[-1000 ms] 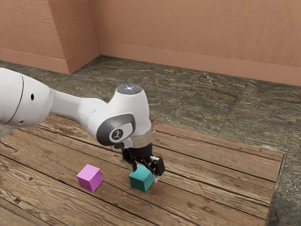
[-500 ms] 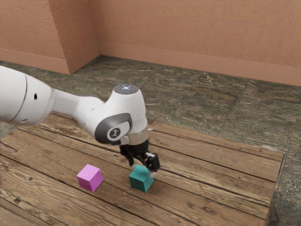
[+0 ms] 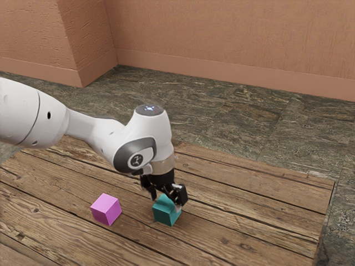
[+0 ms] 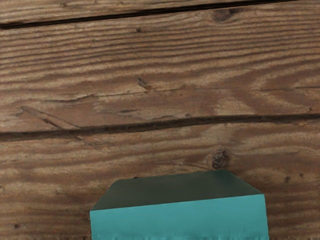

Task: Pick up the blue block with one arm, and put the blue block on the pink block with one arm

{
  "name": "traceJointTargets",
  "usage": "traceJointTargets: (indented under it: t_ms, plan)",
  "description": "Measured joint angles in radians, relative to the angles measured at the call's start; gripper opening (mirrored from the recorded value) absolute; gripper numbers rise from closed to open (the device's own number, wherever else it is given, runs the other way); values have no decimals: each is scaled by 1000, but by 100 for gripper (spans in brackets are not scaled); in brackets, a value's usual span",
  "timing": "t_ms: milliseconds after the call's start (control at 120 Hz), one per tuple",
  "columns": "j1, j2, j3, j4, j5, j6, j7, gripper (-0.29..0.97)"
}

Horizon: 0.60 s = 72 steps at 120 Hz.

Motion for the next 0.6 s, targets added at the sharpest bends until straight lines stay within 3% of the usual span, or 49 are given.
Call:
traceJointTargets:
  t_ms: [600]
  plan:
    - [1, 52, 18, -1, -1, 69, -12, 68]
